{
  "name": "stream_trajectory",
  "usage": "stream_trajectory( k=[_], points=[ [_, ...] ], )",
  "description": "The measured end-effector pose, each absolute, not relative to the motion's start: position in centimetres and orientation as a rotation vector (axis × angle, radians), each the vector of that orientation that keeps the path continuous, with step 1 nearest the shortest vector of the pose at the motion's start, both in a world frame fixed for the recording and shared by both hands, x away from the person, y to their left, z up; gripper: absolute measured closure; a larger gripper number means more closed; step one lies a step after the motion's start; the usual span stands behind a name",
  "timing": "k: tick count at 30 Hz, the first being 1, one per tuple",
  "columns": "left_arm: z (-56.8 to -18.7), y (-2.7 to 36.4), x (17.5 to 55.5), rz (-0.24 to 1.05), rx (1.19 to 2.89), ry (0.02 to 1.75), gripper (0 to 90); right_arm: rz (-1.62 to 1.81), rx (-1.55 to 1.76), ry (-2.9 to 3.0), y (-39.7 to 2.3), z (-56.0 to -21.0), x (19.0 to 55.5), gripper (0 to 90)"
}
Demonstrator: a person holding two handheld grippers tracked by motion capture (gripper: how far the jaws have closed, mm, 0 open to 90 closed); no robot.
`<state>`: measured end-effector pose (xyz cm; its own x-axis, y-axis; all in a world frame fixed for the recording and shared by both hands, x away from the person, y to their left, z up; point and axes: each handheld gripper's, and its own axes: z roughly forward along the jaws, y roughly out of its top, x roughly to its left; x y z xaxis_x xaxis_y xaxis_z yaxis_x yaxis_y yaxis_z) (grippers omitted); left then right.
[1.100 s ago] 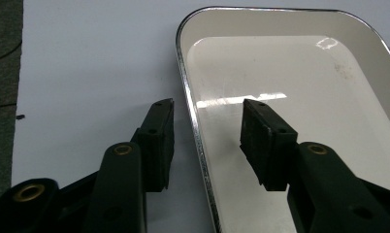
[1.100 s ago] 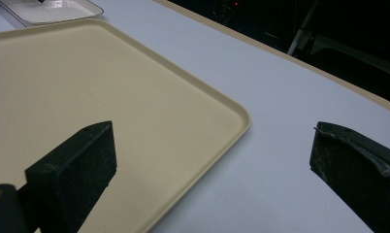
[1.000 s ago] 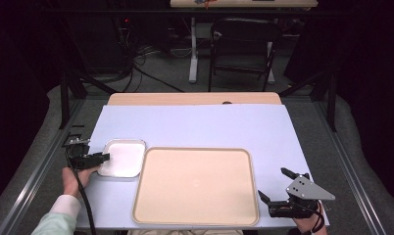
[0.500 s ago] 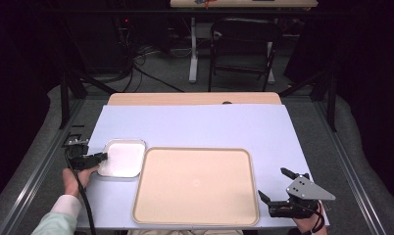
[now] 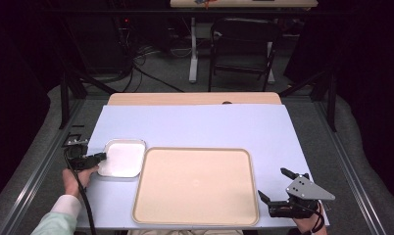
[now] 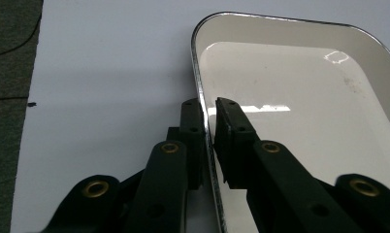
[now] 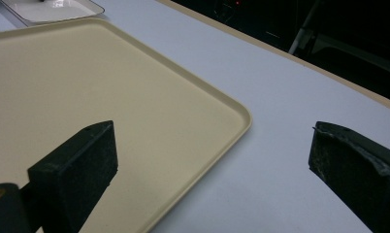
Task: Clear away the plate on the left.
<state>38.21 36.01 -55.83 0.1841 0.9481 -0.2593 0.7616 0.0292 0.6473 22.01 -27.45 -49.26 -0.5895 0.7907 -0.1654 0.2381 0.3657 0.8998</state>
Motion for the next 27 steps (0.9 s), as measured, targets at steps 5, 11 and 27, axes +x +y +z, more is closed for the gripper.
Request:
stream_trajectory(
  k=[5,11,27],
  points=[
    [-56.0,36.3,38.1,0.307,1.715,1.631,85.2,1.201,0.886,2.032,-27.5,-49.3,22.0,2.8],
    [-56.2,36.9,38.0,0.253,1.646,1.637,87.9,1.201,0.886,2.031,-27.5,-49.2,22.0,2.7],
    [-54.6,37.0,37.4,0.316,1.614,1.585,88.3,1.208,0.89,2.021,-27.5,-49.2,22.0,0.0]
  ],
)
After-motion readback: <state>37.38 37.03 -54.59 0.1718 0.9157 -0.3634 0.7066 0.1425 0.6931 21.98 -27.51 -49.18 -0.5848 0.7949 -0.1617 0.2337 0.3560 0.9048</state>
